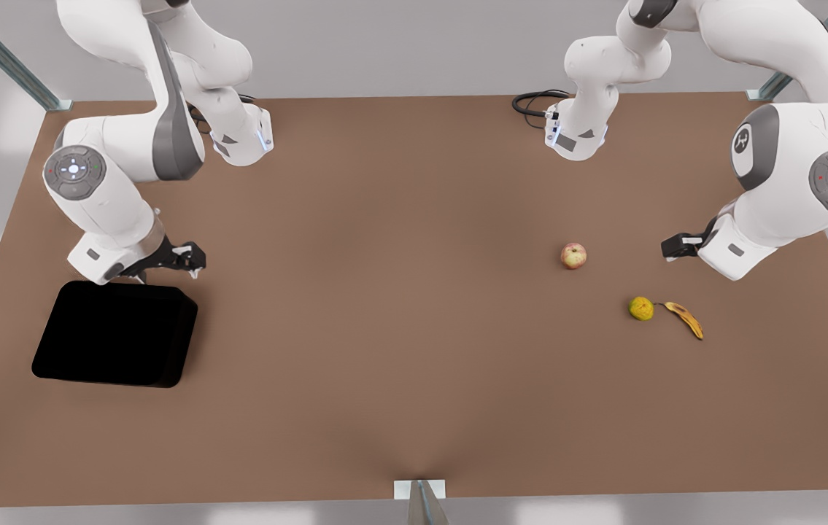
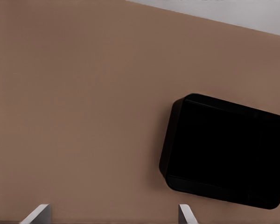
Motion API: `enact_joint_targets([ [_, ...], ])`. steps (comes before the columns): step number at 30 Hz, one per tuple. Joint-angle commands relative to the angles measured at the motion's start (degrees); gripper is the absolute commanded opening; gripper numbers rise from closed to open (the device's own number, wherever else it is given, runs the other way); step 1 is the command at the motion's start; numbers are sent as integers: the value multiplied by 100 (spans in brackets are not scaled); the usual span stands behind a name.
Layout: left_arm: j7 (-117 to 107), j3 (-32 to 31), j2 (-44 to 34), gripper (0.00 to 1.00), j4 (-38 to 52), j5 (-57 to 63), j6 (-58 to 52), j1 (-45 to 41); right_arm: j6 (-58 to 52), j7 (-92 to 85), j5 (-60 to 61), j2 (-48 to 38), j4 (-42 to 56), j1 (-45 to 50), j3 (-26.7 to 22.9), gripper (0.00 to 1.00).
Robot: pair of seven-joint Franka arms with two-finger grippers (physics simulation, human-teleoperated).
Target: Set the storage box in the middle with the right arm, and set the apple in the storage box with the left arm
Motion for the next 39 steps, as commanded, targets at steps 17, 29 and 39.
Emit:
enact_joint_targets([
  [17,-1716,-1192,402,100,-638,17,342,-806,2505,316,-26,1705,-889,-379,-212,100],
  [29,-1311,-1192,103,100,-3126,-396,2004,-130,3068,220,-35,1995,-1452,-440,-432,100],
  [39,-722,-1175,-934,100,-4454,-572,2918,345,2612,-167,-35,2092,-1514,-379,-634,100],
])
